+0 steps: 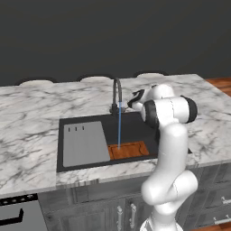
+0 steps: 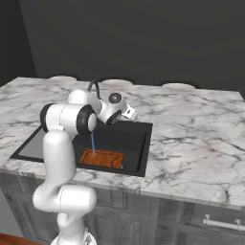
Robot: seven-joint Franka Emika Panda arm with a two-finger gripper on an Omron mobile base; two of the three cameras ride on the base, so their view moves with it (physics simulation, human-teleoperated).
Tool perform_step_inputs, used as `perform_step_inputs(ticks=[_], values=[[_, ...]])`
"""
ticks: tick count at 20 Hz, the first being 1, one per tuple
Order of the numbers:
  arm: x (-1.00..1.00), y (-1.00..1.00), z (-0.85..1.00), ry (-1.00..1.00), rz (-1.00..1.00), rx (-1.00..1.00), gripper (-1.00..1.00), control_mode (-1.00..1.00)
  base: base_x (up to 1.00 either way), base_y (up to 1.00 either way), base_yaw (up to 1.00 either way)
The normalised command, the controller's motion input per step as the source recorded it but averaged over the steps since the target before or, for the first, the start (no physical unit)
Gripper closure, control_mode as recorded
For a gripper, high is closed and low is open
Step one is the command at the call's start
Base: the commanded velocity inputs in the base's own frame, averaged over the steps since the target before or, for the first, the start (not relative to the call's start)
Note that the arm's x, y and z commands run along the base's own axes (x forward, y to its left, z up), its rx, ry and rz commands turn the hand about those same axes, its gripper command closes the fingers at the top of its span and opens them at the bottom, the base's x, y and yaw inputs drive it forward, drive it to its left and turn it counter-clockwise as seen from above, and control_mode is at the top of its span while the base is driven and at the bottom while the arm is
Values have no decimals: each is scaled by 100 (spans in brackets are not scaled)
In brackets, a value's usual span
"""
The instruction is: Turn on the sink faucet with hot water and rinse the cutting board for ten seconds, then turn off the faucet. Push the cutting board to reach the water if necessary.
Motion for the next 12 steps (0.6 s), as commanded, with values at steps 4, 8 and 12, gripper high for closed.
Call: perform_step_inputs(ticks=[4, 8, 12], values=[[14, 0, 35, 40, 25, 2, -100, -100, 0, 0, 0], [2, 0, 24, 45, 23, 0, -100, -100, 0, 0, 0], [0, 5, 1, 47, 19, 0, -100, -100, 0, 0, 0]])
